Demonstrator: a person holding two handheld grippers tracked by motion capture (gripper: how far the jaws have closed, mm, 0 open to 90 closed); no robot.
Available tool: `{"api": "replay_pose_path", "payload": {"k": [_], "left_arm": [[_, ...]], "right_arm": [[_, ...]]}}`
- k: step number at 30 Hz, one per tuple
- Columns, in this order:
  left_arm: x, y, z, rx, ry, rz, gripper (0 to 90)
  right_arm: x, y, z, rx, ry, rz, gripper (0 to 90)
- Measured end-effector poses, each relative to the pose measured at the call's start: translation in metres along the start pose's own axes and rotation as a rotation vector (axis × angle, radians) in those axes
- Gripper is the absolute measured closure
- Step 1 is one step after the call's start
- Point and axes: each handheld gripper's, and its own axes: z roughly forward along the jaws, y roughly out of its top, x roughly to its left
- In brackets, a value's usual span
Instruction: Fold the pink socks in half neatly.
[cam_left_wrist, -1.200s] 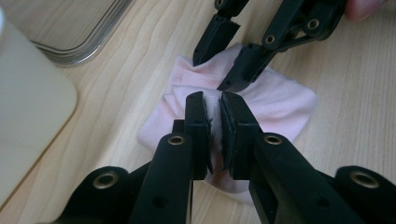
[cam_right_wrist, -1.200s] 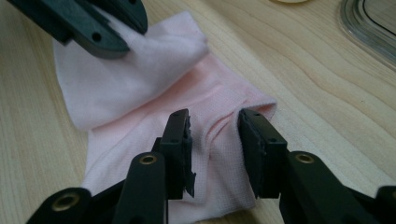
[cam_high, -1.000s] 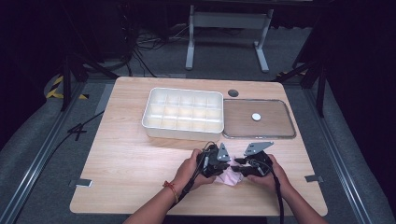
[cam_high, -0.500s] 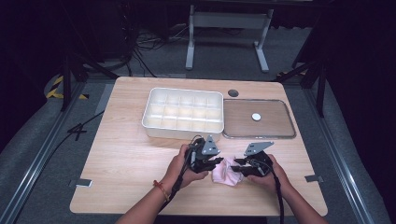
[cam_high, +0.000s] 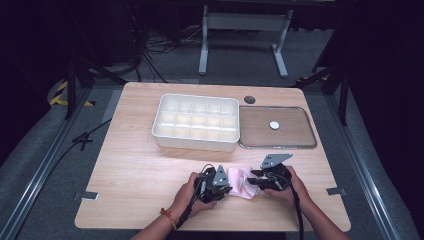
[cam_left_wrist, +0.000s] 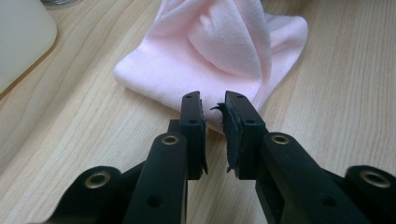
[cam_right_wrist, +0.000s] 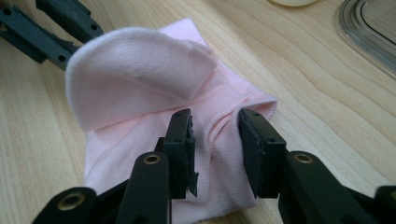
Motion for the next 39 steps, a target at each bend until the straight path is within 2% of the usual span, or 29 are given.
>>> {"api": "replay_pose_path", "payload": {"k": [7, 9, 11, 13, 14, 15, 16, 17, 18, 22, 24, 27, 28, 29, 30, 34, 36, 39], "left_arm": [[0.000, -0.004, 0.006, 0.010, 0.011, 0.005, 79.6], [-0.002, -0.005, 0.005, 0.009, 0.016, 0.008, 79.8], [-0.003, -0.004, 0.005, 0.008, 0.015, 0.019, 81.5], [-0.001, -0.005, 0.005, 0.008, 0.003, 0.005, 80.3], [-0.001, -0.005, 0.005, 0.008, 0.003, 0.005, 80.0], [0.001, -0.006, 0.005, 0.001, -0.005, -0.011, 79.1], [0.001, -0.006, 0.005, 0.001, -0.005, -0.011, 79.1], [0.001, -0.006, 0.004, 0.005, -0.008, -0.012, 78.9], [0.003, -0.006, 0.005, -0.002, -0.008, -0.009, 78.9], [0.005, -0.006, 0.006, -0.008, -0.020, -0.030, 78.9], [0.005, -0.006, 0.006, -0.012, -0.023, -0.031, 79.0], [0.005, -0.006, 0.006, -0.011, -0.024, -0.031, 79.1], [0.005, -0.006, 0.006, -0.011, -0.024, -0.031, 79.1], [0.004, -0.006, 0.006, -0.013, -0.022, -0.029, 79.1], [0.004, -0.006, 0.006, -0.009, -0.020, -0.029, 79.1], [0.005, -0.006, 0.006, -0.009, -0.023, -0.032, 79.3], [0.006, -0.005, 0.006, -0.016, -0.008, -0.029, 78.4], [0.007, -0.001, 0.001, -0.066, -0.001, -0.046, 78.1]], "right_arm": [[-0.002, 0.001, -0.004, 0.000, -0.013, 0.001, 59.0], [-0.003, 0.003, -0.011, -0.038, -0.004, 0.019, 59.9], [0.000, 0.009, -0.023, -0.100, -0.016, 0.022, 64.5], [0.005, 0.017, -0.031, -0.158, -0.010, 0.010, 65.7], [0.005, 0.017, -0.031, -0.158, -0.010, 0.010, 65.7], [0.011, 0.022, -0.035, -0.196, 0.005, -0.003, 67.8], [0.011, 0.022, -0.035, -0.196, 0.005, -0.003, 67.8], [0.018, 0.027, -0.035, -0.208, 0.005, -0.031, 68.0], [0.018, 0.027, -0.035, -0.208, 0.005, -0.031, 68.0], [0.031, 0.036, -0.032, -0.203, -0.010, -0.094, 68.5], [0.033, 0.037, -0.028, -0.195, -0.006, -0.100, 71.0], [0.036, 0.036, -0.021, -0.134, -0.026, -0.137, 75.9], [0.036, 0.036, -0.021, -0.134, -0.026, -0.137, 75.9], [0.034, 0.031, -0.017, -0.090, -0.035, -0.151, 78.0], [0.033, 0.030, -0.017, -0.078, -0.042, -0.155, 78.6], [0.027, 0.022, -0.016, -0.050, -0.041, -0.141, 79.8], [0.022, 0.018, -0.014, -0.035, -0.033, -0.125, 81.3], [0.017, 0.012, -0.009, -0.014, -0.022, -0.110, 82.5]]}}
